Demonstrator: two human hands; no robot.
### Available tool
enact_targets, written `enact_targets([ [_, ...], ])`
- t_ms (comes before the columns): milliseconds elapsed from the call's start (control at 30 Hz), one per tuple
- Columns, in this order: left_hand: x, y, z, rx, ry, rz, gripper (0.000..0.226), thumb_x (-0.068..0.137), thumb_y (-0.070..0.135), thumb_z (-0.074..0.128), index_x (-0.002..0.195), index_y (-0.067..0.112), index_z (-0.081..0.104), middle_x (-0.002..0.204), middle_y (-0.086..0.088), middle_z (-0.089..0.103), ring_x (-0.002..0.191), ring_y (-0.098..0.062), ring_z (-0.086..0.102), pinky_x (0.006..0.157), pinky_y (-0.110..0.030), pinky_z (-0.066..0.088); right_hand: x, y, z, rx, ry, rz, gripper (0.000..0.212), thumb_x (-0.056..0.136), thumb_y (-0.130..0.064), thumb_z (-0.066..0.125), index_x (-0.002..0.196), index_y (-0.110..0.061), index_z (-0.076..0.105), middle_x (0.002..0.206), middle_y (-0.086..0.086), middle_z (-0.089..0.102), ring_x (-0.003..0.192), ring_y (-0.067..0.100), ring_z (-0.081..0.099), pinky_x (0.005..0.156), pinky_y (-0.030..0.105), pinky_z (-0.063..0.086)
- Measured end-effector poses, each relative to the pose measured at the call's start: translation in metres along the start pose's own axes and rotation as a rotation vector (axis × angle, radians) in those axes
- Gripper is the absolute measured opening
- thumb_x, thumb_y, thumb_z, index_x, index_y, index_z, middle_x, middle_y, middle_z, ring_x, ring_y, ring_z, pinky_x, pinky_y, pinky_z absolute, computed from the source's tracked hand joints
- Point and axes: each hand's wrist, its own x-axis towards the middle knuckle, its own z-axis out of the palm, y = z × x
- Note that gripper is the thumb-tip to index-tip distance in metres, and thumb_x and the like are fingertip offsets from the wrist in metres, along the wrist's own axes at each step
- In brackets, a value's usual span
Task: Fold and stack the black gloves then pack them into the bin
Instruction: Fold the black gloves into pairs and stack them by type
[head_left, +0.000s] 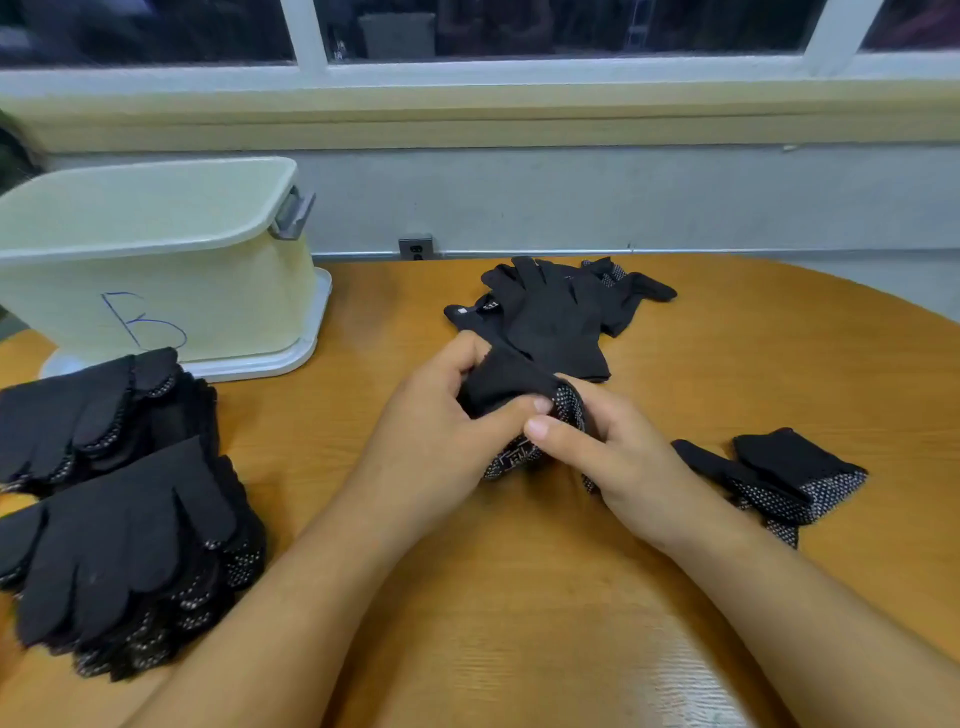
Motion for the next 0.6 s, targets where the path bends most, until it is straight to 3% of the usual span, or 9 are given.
enact_targets([
  [33, 0.002, 0.000, 0.000, -0.085, 0.010, -0.038, 0.017, 0.093, 0.027, 0.080, 0.108, 0.026, 0.071, 0.102, 0.003, 0.079, 0.098, -0.024, 0.074, 0.091, -0.053, 0.059, 0.000, -0.001, 0.000, 0.070, 0.004, 0.016, 0.017, 0.105, -0.015, 0.066, 0.121, -0.018, 0.072, 0.107, -0.002, 0.076, 0.103, 0.017, 0.072, 0.087, 0.032, 0.055],
  [100, 0.007, -0.001, -0.002, -0.212, 0.023, -0.112, 0.021, 0.097, 0.027, 0.077, 0.118, 0.024, 0.073, 0.111, 0.002, 0.080, 0.104, -0.022, 0.076, 0.091, -0.048, 0.059, 0.002, -0.001, -0.003, 0.186, 0.012, 0.056, 0.029, 0.101, -0.003, 0.069, 0.129, -0.010, 0.069, 0.119, 0.006, 0.078, 0.113, 0.023, 0.073, 0.095, 0.033, 0.057],
  [167, 0.010, -0.005, -0.006, -0.340, 0.044, -0.217, 0.021, 0.097, 0.029, 0.075, 0.116, 0.021, 0.073, 0.102, 0.004, 0.079, 0.086, -0.019, 0.074, 0.072, -0.037, 0.055, 0.005, -0.003, -0.005, 0.275, 0.071, 0.124, 0.032, 0.097, 0.000, 0.070, 0.129, -0.008, 0.069, 0.121, 0.013, 0.077, 0.113, 0.029, 0.074, 0.096, 0.039, 0.060],
  [233, 0.011, -0.007, -0.012, -0.396, 0.101, -0.312, 0.021, 0.089, 0.036, 0.069, 0.104, 0.022, 0.071, 0.080, 0.008, 0.070, 0.061, -0.012, 0.058, 0.056, -0.030, 0.040, 0.007, -0.003, -0.005, 0.391, 0.142, 0.232, 0.034, 0.097, -0.002, 0.071, 0.129, -0.012, 0.069, 0.120, 0.013, 0.078, 0.106, 0.030, 0.076, 0.089, 0.038, 0.062],
  [333, 0.014, -0.011, -0.021, -0.018, 0.200, -0.327, 0.019, 0.099, 0.042, 0.063, 0.098, 0.025, 0.071, 0.076, 0.012, 0.073, 0.063, -0.008, 0.064, 0.057, -0.031, 0.042, 0.008, -0.003, -0.009, 0.428, 0.215, 0.368, 0.033, 0.098, -0.008, 0.072, 0.130, -0.015, 0.069, 0.110, 0.012, 0.080, 0.091, 0.025, 0.077, 0.073, 0.033, 0.060],
  [400, 0.014, -0.016, -0.024, 0.343, 0.190, -0.292, 0.025, 0.101, 0.045, 0.061, 0.093, 0.022, 0.069, 0.080, 0.006, 0.074, 0.076, -0.013, 0.069, 0.065, -0.034, 0.049, 0.008, -0.001, -0.015, 0.240, 0.299, 0.414, 0.032, 0.096, -0.016, 0.077, 0.127, -0.023, 0.070, 0.102, 0.003, 0.081, 0.089, 0.018, 0.076, 0.073, 0.035, 0.056],
  [467, 0.013, -0.022, -0.026, 0.601, 0.178, -0.290, 0.024, 0.098, 0.046, 0.063, 0.090, 0.023, 0.061, 0.080, 0.006, 0.068, 0.079, -0.019, 0.065, 0.069, -0.038, 0.053, 0.006, 0.005, -0.021, -0.185, 0.370, 0.386, 0.027, 0.096, -0.028, 0.078, 0.120, -0.036, 0.070, 0.096, -0.009, 0.077, 0.077, 0.006, 0.070, 0.069, 0.034, 0.053],
  [533, 0.010, -0.024, -0.024, 0.776, 0.194, -0.270, 0.020, 0.096, 0.045, 0.064, 0.102, 0.029, 0.054, 0.092, 0.011, 0.060, 0.090, -0.019, 0.061, 0.079, -0.042, 0.054, 0.005, 0.010, -0.025, -0.575, 0.420, 0.270, 0.021, 0.098, -0.029, 0.074, 0.114, -0.041, 0.070, 0.098, -0.017, 0.070, 0.079, 0.004, 0.065, 0.076, 0.035, 0.056],
  [600, 0.008, -0.026, -0.022, 0.920, 0.212, -0.149, 0.034, 0.095, 0.037, 0.067, 0.125, 0.030, 0.052, 0.115, 0.010, 0.057, 0.112, -0.021, 0.053, 0.096, -0.043, 0.048, 0.004, 0.012, -0.025, -0.833, 0.401, 0.180, 0.024, 0.101, -0.024, 0.068, 0.115, -0.043, 0.070, 0.109, -0.023, 0.060, 0.096, 0.001, 0.057, 0.083, 0.031, 0.054],
])
